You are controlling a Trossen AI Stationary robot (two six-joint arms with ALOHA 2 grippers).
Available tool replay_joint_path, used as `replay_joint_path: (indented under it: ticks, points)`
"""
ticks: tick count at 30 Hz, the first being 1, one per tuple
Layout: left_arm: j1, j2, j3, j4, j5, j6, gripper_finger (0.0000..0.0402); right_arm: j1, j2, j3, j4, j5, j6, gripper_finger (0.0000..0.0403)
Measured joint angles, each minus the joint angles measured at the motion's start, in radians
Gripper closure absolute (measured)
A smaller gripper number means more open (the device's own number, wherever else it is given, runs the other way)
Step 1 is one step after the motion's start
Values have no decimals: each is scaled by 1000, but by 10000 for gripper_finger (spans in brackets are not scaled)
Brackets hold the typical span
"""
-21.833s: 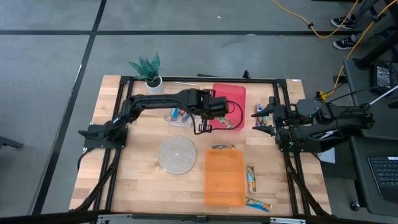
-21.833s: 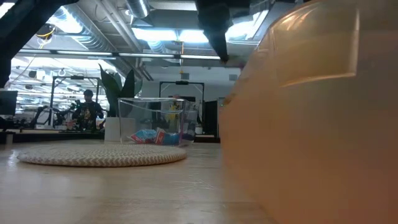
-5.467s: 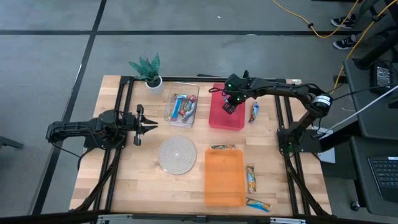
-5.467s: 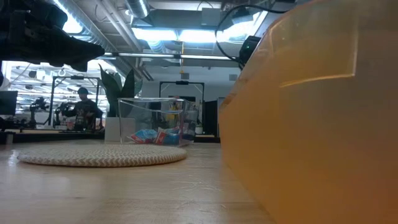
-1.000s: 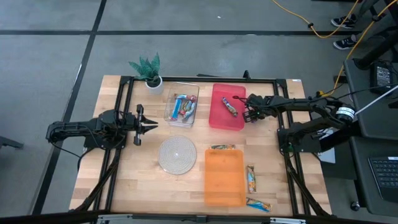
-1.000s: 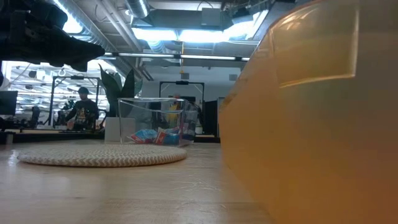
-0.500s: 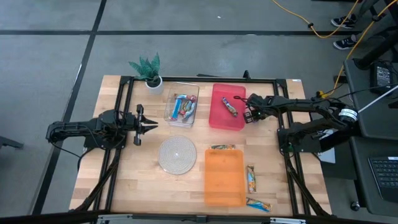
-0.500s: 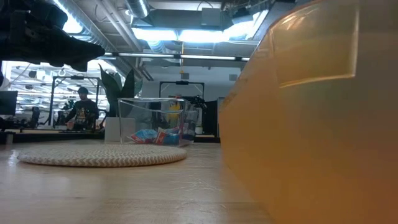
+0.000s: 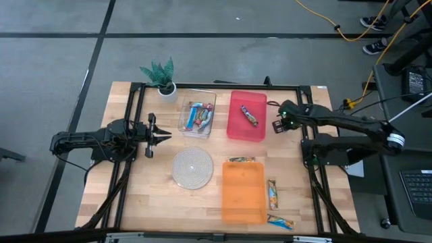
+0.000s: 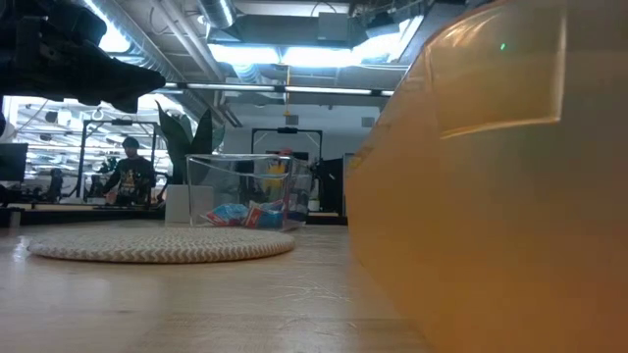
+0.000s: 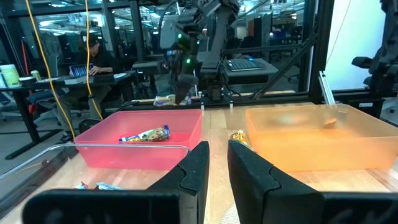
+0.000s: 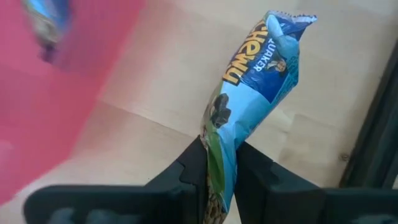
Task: Pick and place Granola Bars by type
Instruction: Put the blue granola bar into the red bin
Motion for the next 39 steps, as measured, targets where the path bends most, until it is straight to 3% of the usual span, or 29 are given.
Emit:
replay_joint_path:
  ticks: [7,24,31,39]
  points:
    - [0,0,0,0,0,0,347,1,-169,0,11,-64,-53,340]
    - [0,0,0,0,0,0,347,96,-491,24,245,-496,-270,340]
    - [0,0,0,0,0,0,347,102,-466,193,213,-514,-398,340]
    - [0,0,0,0,0,0,347,92,-265,430,195,-413,-551,340]
